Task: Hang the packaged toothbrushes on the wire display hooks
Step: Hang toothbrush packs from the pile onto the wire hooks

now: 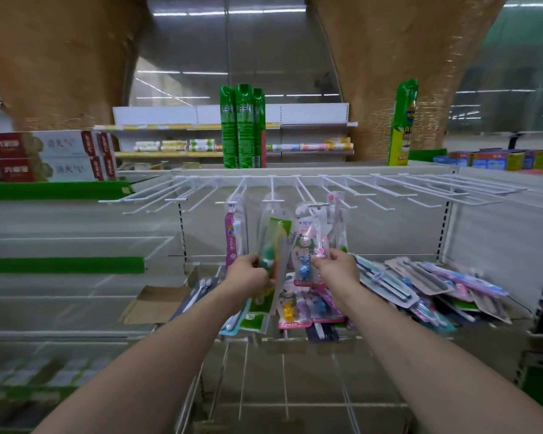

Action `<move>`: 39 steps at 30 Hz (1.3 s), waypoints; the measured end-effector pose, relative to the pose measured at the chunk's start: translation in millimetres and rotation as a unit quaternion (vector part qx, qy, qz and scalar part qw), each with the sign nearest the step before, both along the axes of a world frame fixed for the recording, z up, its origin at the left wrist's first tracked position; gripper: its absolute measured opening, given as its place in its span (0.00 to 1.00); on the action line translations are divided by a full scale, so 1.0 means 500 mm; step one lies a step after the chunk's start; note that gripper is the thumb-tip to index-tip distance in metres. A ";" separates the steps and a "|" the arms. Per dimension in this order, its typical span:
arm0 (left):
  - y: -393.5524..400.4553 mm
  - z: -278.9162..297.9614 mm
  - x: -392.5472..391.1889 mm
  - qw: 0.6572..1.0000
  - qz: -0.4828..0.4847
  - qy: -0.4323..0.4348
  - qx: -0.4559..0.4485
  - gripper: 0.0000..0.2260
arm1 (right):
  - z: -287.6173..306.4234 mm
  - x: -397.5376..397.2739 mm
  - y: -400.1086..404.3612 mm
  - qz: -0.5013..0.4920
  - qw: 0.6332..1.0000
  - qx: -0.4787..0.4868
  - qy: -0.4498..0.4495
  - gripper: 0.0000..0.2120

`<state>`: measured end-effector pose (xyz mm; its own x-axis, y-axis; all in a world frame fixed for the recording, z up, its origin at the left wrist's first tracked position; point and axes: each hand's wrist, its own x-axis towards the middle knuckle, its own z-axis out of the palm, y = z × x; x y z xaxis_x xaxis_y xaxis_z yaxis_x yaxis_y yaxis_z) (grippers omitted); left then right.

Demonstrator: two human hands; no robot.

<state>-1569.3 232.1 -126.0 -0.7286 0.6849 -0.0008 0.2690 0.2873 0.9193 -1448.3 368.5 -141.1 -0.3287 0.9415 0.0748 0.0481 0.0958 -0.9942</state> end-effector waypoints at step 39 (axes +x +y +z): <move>-0.156 -0.055 0.112 0.999 0.036 -0.035 -0.016 0.20 | -0.045 0.094 -0.130 0.073 0.982 0.085 -0.154 0.14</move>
<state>-1513.4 154.2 -153.6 -0.7737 0.6292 -0.0742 0.1815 0.3323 0.9255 -1401.2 303.3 -163.5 -0.4902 0.8655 0.1033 0.3170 0.2874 -0.9038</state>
